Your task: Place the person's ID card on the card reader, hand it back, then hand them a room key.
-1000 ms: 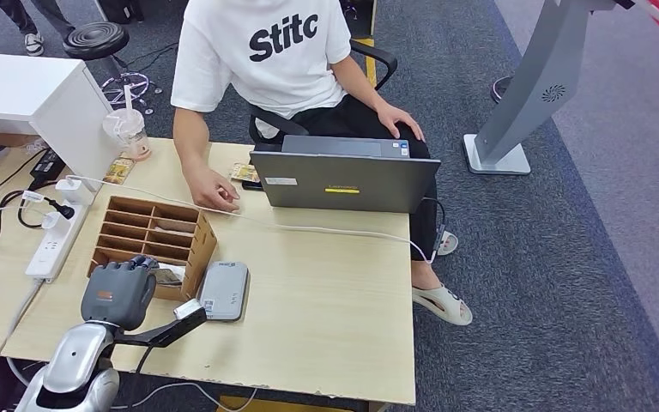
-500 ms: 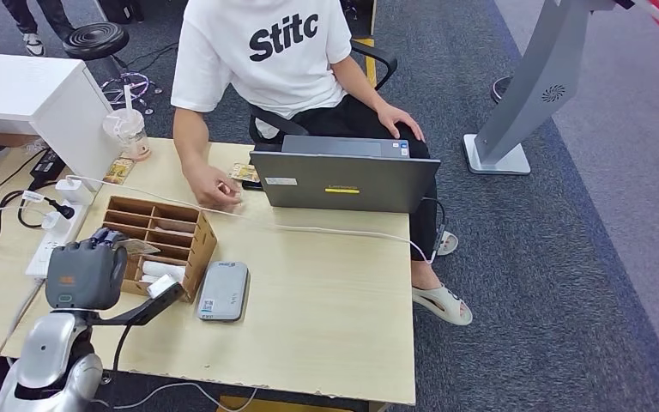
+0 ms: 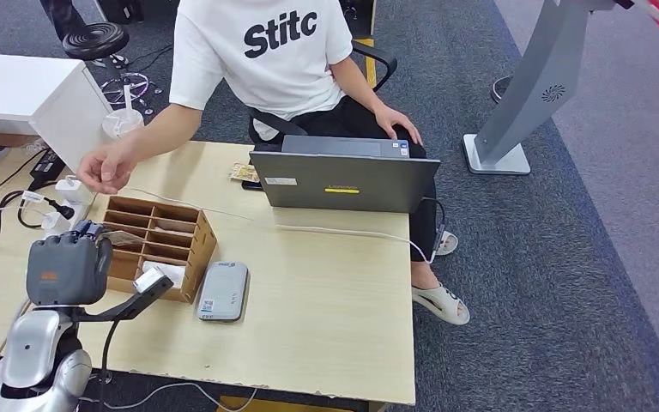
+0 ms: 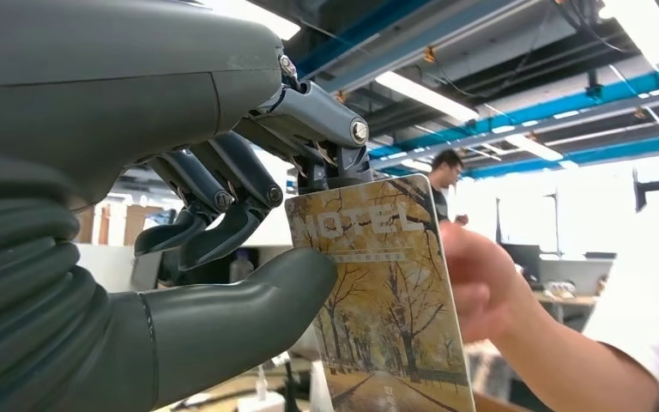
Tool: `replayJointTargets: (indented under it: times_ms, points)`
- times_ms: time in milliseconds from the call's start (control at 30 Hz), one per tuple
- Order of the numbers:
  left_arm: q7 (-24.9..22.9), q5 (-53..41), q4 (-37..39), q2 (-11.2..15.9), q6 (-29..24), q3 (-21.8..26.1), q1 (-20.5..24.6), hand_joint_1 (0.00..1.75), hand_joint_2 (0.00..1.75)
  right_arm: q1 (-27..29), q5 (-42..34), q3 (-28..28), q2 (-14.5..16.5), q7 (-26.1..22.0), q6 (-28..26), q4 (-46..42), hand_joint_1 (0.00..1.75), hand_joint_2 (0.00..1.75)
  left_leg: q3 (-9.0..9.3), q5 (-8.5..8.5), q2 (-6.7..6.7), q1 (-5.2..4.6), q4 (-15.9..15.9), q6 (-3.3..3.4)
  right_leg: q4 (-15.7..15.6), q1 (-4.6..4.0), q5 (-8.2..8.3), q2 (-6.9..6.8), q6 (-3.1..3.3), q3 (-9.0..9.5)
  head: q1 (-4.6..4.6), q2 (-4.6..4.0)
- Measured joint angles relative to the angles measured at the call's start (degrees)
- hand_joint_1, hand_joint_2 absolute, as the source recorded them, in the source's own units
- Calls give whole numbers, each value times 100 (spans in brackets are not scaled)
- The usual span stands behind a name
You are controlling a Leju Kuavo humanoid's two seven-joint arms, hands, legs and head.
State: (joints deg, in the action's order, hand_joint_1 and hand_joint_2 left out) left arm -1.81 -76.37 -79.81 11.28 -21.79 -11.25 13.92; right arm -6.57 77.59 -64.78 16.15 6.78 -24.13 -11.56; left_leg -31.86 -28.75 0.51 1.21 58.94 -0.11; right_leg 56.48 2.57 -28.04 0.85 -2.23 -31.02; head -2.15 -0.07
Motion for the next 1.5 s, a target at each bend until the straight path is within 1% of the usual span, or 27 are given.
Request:
replayJointTargets:
  times_ms: [133, 267, 400, 533, 667, 900, 933, 1033, 1067, 1300, 1433, 1500]
  points:
    - [-24, -31, -32, 204, 14, 272, 217, 175, 175, 2, 37, 8, -1, 19, -7, 0, 0, 175, 0, 3, 0, 4, 0, -4, 2, -3, 0, -1, 0, -1, 1, 0]
    - [-86, -156, 72, 420, 18, 605, 671, 175, 175, 1, 61, 64, -3, 20, -7, 0, 0, 175, 0, 6, 1, 6, 0, -7, 3, -5, 3, -1, 4, 0, 0, 0]
    - [-122, -267, 299, 559, -49, 820, 1052, 175, 175, 1, 79, 131, -6, 20, -7, 0, 0, 175, 0, 9, 1, 6, 0, -9, 3, -4, 4, -2, 6, 0, -1, 0]
    - [-124, -344, 499, 596, -182, 916, 1220, 175, 175, 0, 93, 151, -9, 34, -7, 0, 0, 175, 0, 9, 3, 5, 0, -9, 3, -4, 4, -4, 6, 2, -1, 0]
    - [-90, -367, 596, 586, -301, 950, 1230, 173, 175, 1, 101, 156, -9, 39, -17, 0, 0, 175, 0, 9, 2, 5, 0, -9, 3, -4, 5, -2, 6, 0, -1, 0]
    - [-4, -252, 582, 430, -542, 950, 1212, 168, 175, 1, 101, 178, -9, 90, -23, 0, 0, 175, -1, 7, -15, 5, 0, -10, 3, -4, 6, 14, 7, -9, -1, 0]
    - [-4, -249, 570, 410, -557, 950, 1212, 147, 175, 1, 101, 183, -9, 91, -23, 0, 0, 175, -2, 7, -16, 5, 0, -11, 3, -4, 5, 15, 7, -10, -1, 0]
    - [-4, -238, 554, 364, -584, 950, 1211, 21, 175, 1, 105, 197, -9, 97, -21, 0, 0, 175, -2, 6, -15, 5, 0, -10, 3, -4, 5, 17, 7, -11, 1, 0]
    - [-2, -221, 545, 348, -588, 950, 1210, 0, 175, 1, 115, 203, -9, 108, -18, 0, 0, 175, -2, 6, -15, 5, 0, -10, 3, -5, 5, 17, 7, -12, 1, 0]
    - [22, -81, 378, 150, -637, 950, 1161, 0, 175, 2, 166, 265, -11, 131, 26, 0, 0, 175, -2, 7, -14, 5, 0, -10, 3, -4, 6, 16, 7, -10, -1, 0]
    - [123, 78, 162, 37, -727, 948, 962, 0, 175, 2, 150, 275, -11, 127, 20, 0, 0, 175, -2, 7, -15, 4, 0, -10, 2, -4, 7, 16, 7, -10, -1, 0]
    - [196, 191, 10, -7, -779, 948, 790, 0, 175, 2, 116, 275, -11, 128, 17, 0, 0, 175, -2, 6, -15, 4, 0, -11, 2, -4, 7, 16, 7, -10, 0, 0]
